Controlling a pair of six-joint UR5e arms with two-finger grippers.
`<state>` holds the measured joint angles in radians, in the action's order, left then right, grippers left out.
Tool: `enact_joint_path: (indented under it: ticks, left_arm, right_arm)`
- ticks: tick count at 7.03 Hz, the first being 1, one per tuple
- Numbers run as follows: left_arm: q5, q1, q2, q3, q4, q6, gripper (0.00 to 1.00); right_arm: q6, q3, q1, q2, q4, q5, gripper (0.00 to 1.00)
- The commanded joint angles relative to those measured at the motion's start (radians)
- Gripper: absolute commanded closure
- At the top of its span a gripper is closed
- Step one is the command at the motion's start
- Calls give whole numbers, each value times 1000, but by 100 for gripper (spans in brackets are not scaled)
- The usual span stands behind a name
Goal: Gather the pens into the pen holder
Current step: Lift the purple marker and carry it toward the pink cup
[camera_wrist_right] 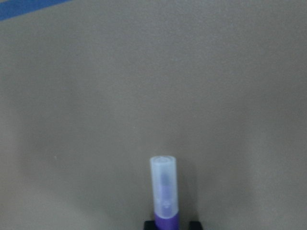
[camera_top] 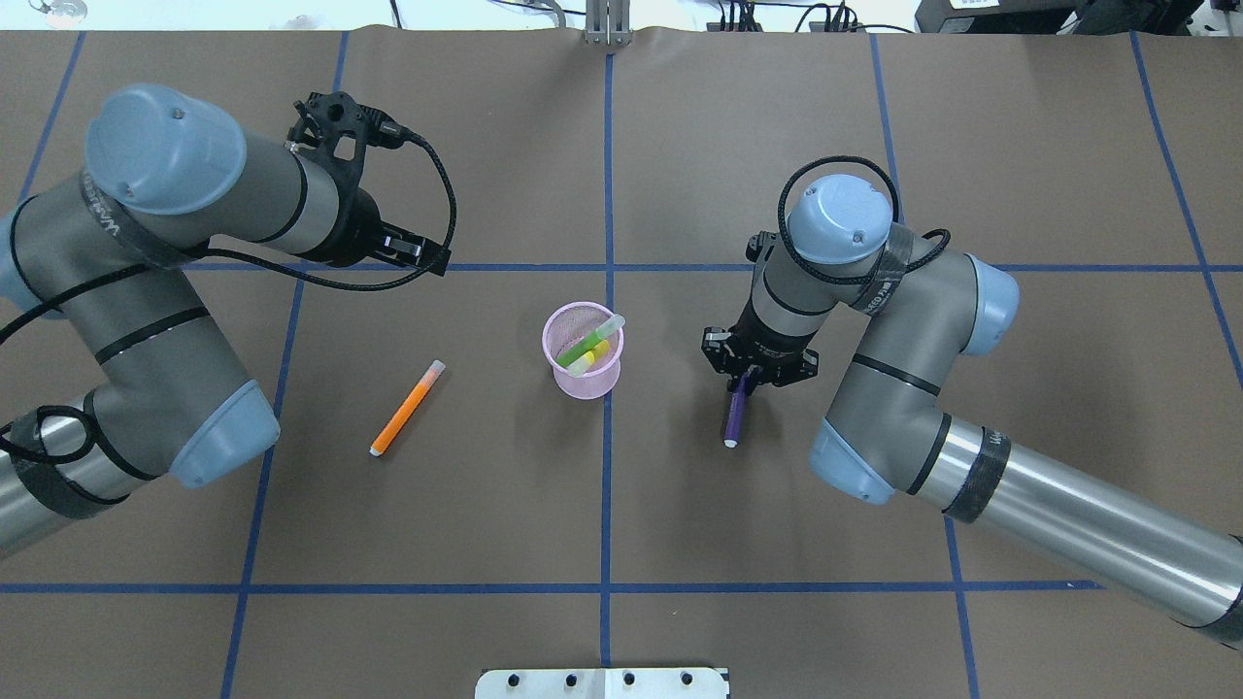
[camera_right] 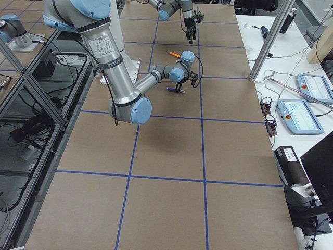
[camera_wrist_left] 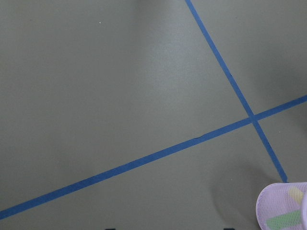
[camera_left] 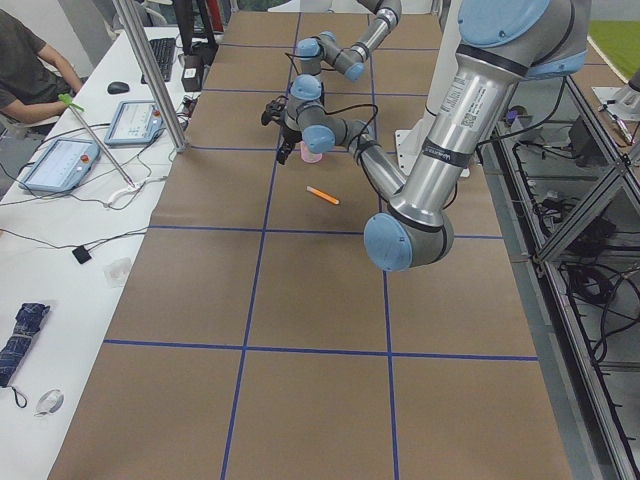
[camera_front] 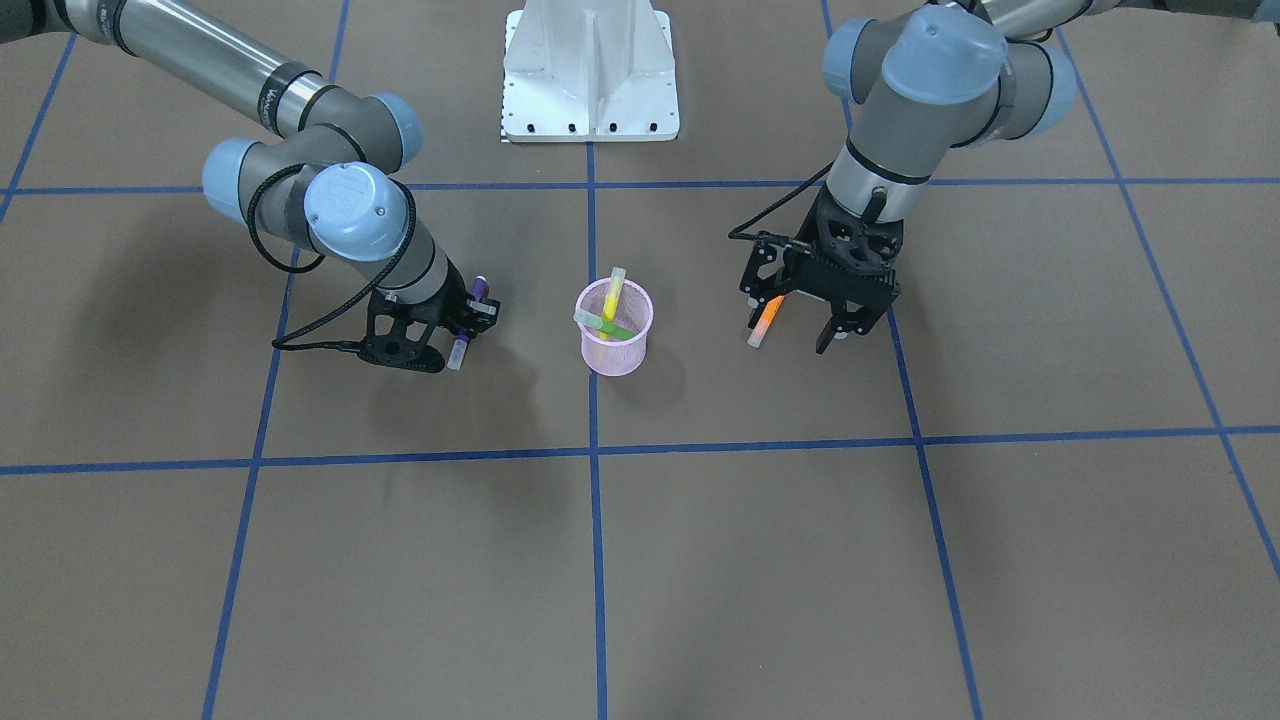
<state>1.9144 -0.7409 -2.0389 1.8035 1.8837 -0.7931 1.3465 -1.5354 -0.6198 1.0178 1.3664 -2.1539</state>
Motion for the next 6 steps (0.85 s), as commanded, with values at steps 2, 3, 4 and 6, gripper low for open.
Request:
enact_joint_path:
  ticks: [2, 3, 4, 6]
  left_arm:
    - [0, 0, 0, 2, 2, 0, 19]
    - [0, 0, 0, 1, 2, 0, 19]
    - [0, 0, 0, 0, 2, 0, 20]
    - [0, 0, 0, -1, 2, 0, 19]
  right_arm:
    - [199, -229, 5, -7, 8, 190, 100]
    - [289, -285, 71, -14, 13, 395, 100]
    - [307, -304, 124, -28, 14, 558, 100]
    - [307, -301, 126, -50, 16, 591, 100]
